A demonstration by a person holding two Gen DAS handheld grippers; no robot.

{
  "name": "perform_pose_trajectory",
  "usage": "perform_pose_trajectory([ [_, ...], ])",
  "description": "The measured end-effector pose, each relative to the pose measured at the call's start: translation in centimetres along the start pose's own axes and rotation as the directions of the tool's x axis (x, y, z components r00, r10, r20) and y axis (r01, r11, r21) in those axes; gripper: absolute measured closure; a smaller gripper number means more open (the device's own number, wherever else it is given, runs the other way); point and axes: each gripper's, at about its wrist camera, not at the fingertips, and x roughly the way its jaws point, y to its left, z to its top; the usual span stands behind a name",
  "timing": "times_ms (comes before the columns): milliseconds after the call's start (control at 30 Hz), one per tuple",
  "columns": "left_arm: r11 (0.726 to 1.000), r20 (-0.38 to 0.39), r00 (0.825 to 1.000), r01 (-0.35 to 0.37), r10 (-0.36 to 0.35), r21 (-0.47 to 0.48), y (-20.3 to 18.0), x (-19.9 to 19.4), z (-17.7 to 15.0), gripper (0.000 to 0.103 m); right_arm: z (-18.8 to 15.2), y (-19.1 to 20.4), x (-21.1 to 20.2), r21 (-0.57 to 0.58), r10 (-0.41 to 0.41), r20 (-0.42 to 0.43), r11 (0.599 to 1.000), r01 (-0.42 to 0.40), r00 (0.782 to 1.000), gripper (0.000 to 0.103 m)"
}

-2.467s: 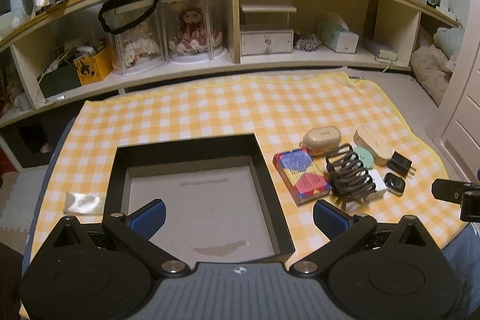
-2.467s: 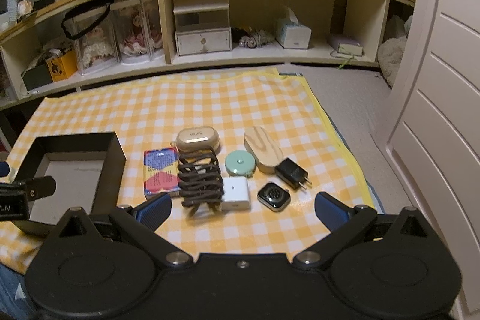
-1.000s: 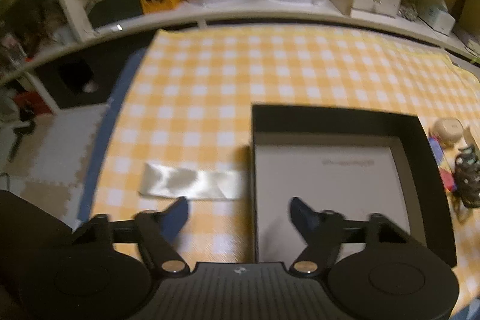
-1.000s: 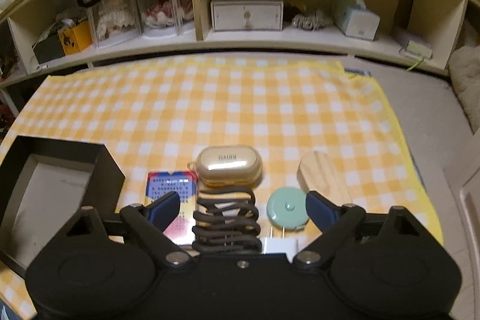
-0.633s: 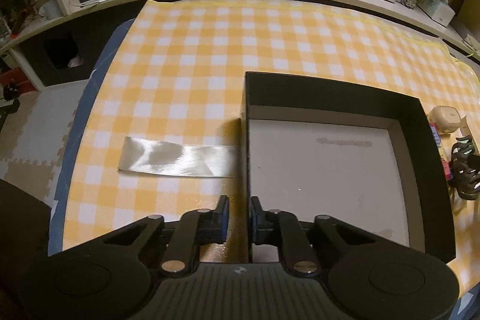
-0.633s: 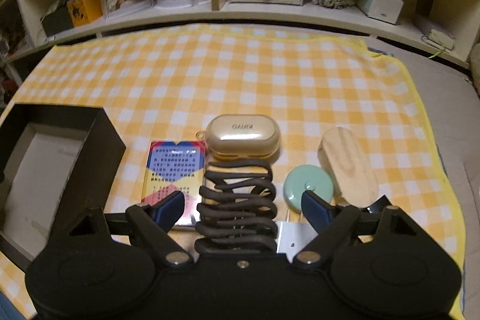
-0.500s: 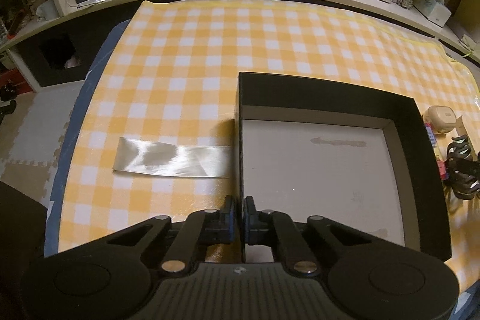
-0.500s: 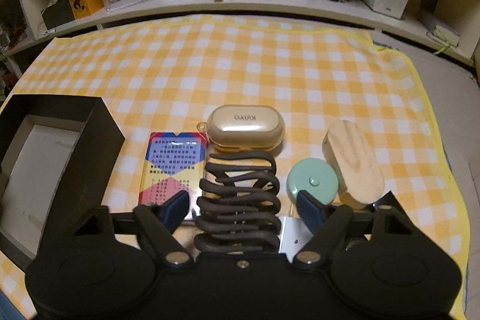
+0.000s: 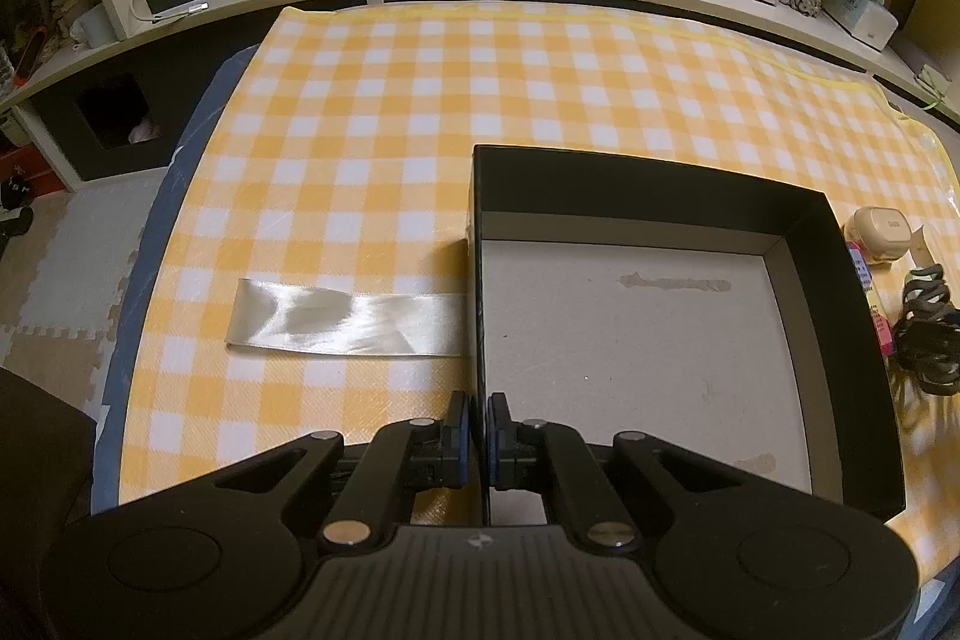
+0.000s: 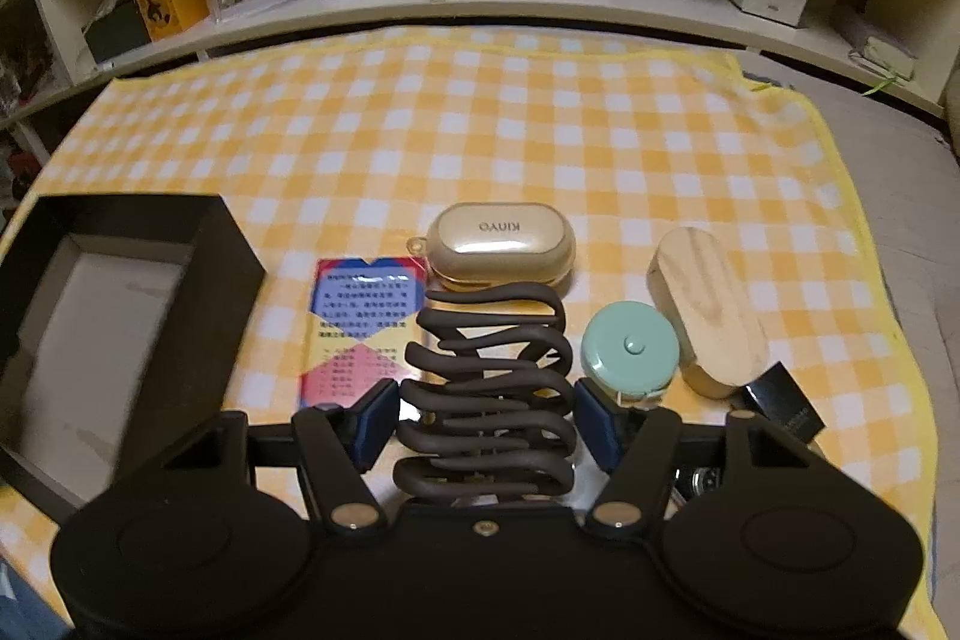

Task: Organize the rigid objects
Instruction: 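Carry the grey coiled organizer into the black box and release it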

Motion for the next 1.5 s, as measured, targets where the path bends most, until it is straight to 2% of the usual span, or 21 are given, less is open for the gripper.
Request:
perform_pose_trajectory([
  [167,1.0,0.0,1.0,0.002,-0.002,-0.001,0.0,0.0,0.0,0.097,0.6,0.9,-2.8,0.053,0.013,0.034,0.998,-0.015,0.999,0.039],
  [267,1.0,0.0,1.0,0.002,-0.002,-0.002,0.0,0.0,-0.1,0.097,1.6,2.6,-4.7,0.044,0.034,0.066,0.998,-0.037,0.997,0.039],
  [433,1.0,0.003,1.0,0.005,-0.005,-0.002,0.0,0.0,-0.1,0.097,3.4,7.3,-5.8,0.048,0.155,0.075,0.986,-0.159,0.985,0.039],
  [533,1.0,0.008,1.0,0.009,-0.009,0.014,-0.1,-0.2,-0.1,0.096,4.3,10.9,-4.6,0.026,0.209,0.048,0.977,-0.21,0.977,0.039],
  [667,1.0,0.013,1.0,0.021,-0.021,0.019,-0.1,-0.2,-0.1,0.096,4.9,15.5,-1.3,0.012,0.217,-0.015,0.976,-0.217,0.976,0.039],
  [833,0.999,0.015,0.999,0.041,-0.041,0.014,0.4,-0.1,-0.1,0.095,5.2,19.0,2.3,0.05,0.228,-0.094,0.973,-0.224,0.969,0.039],
  [967,0.998,0.018,0.998,0.055,-0.056,0.016,0.4,-0.1,-0.2,0.094,5.5,20.8,3.6,0.083,0.248,-0.118,0.968,-0.239,0.962,0.039],
  [1167,0.998,0.021,0.997,0.069,-0.069,0.015,0.5,0.0,-0.3,0.094,5.6,21.9,4.7,0.123,0.278,-0.12,0.957,-0.264,0.953,0.037],
  [1367,0.997,0.019,0.997,0.073,-0.074,0.006,0.4,-0.1,-0.4,0.094,5.0,19.8,4.2,0.225,0.363,-0.09,0.915,-0.336,0.928,0.034],
  [1467,0.997,0.017,0.997,0.073,-0.073,0.005,0.4,-0.1,-0.3,0.093,4.3,17.9,3.4,0.268,0.4,-0.081,0.891,-0.367,0.913,0.047],
  [1500,0.997,0.017,0.997,0.073,-0.073,0.005,0.4,-0.1,-0.4,0.093,4.0,17.5,3.3,0.283,0.411,-0.088,0.884,-0.373,0.907,0.056],
])
